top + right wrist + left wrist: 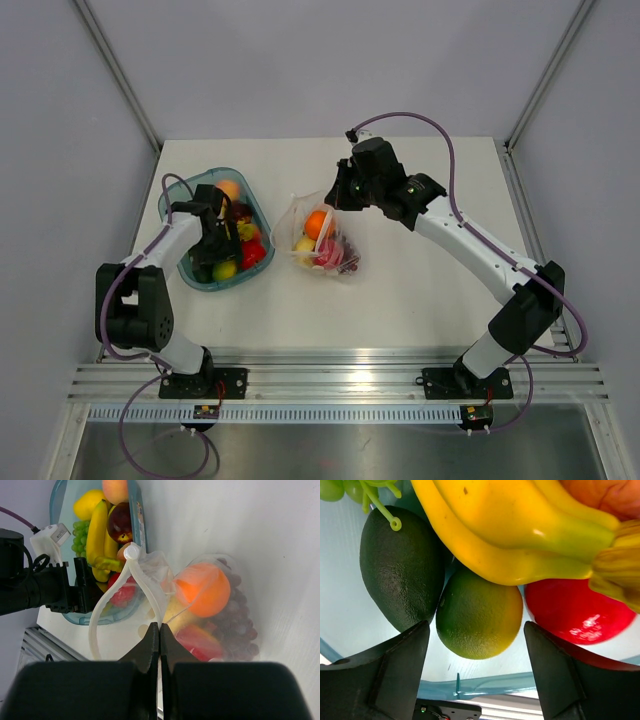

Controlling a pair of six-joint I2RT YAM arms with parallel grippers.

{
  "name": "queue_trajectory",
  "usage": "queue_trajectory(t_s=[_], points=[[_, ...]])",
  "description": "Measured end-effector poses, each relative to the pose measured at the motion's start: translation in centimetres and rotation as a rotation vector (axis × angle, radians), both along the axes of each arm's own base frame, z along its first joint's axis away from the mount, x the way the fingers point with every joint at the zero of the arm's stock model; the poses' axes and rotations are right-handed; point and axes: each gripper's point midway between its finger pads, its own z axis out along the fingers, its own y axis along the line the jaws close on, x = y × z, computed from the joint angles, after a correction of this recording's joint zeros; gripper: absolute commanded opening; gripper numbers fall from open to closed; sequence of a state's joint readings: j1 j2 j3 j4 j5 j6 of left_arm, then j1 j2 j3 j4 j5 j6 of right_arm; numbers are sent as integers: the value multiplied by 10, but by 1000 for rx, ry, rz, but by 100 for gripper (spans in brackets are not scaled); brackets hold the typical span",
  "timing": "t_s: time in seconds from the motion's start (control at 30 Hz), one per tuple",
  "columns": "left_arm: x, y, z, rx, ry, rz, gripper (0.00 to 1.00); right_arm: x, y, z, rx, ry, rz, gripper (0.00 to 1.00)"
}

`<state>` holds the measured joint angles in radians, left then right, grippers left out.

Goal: Place the food in the zip-top bag and seal the zipper
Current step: Pick up the fake fruit from the bin, then place the fake fruit in the zipper food storage bag.

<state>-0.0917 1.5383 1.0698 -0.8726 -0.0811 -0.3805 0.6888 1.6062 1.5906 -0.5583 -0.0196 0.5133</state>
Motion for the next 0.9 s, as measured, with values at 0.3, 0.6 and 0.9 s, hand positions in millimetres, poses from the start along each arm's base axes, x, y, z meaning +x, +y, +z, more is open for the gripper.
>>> queue_trajectory(t_s=[0.3,0.6,0.9], points=[[-2,1,-3,20,6,-10,35,-1,0,0,2,7,-3,0],[4,3,50,27,-109,-7,25,-1,1,0,5,9,-3,0],[16,-34,164,-153,-447,-110,26,1,12,-4,31,30,17,0]])
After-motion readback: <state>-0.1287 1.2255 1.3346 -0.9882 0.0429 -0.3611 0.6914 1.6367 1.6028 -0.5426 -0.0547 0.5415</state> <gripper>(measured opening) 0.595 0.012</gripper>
